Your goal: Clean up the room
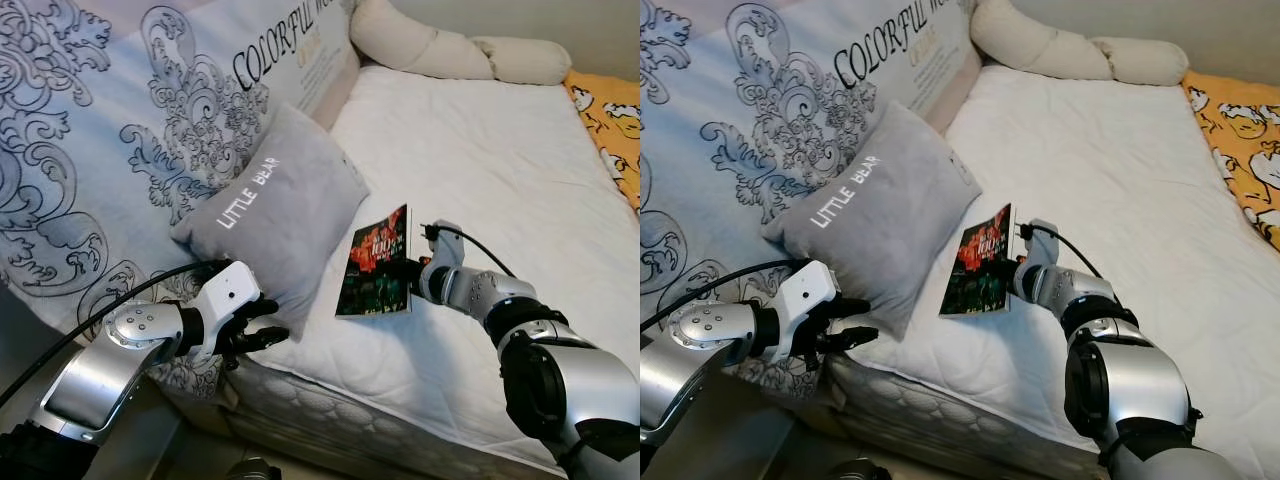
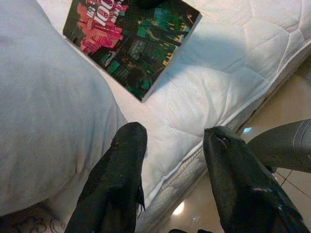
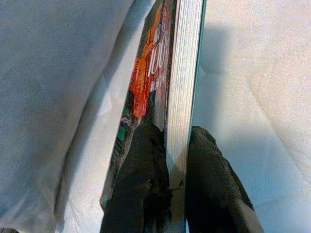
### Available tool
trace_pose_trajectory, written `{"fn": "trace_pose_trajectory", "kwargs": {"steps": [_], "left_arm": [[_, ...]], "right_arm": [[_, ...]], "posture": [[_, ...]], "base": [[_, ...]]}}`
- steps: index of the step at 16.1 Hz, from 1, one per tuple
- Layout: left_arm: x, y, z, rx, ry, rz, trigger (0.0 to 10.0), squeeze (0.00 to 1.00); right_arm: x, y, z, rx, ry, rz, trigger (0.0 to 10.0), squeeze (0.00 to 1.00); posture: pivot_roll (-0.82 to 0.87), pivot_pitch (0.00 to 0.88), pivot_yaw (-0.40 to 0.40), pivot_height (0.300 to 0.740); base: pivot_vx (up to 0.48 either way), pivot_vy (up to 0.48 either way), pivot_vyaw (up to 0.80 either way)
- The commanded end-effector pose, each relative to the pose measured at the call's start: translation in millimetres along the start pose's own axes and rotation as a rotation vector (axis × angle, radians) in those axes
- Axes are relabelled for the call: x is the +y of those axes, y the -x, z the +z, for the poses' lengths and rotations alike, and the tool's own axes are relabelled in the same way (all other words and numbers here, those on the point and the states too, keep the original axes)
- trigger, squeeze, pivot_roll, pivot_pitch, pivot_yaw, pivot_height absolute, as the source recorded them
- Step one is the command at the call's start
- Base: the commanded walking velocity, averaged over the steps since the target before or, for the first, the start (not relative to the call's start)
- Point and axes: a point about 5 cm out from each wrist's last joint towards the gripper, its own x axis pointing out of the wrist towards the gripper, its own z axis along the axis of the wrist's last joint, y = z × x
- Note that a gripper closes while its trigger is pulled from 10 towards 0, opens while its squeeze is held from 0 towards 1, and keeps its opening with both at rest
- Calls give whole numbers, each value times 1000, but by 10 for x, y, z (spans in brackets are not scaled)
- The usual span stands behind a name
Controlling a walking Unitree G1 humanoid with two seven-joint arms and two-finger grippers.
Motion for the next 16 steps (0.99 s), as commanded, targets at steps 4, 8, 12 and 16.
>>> {"fn": "trace_pose_trajectory", "kwargs": {"steps": [4,8,12,16], "left_arm": [[-38,5,15,3,5,-9,10000,0],[-65,-48,19,-32,47,6,10000,0],[-107,-172,-14,-138,143,163,10000,0],[72,-222,-89,-240,293,569,10000,0]], "right_arm": [[-120,60,124,-59,2,-57,10000,1000],[-413,140,-5,-50,-14,-121,10000,1000],[-786,306,-167,-28,-21,-150,10000,1000],[-788,494,-53,-361,223,-297,10000,396]], "posture": [[84,0,-3,740],[58,0,8,740],[6,0,35,740],[-31,0,44,740]], "base": [[0,0,0],[0,0,0],[0,0,0],[0,0,0]]}}
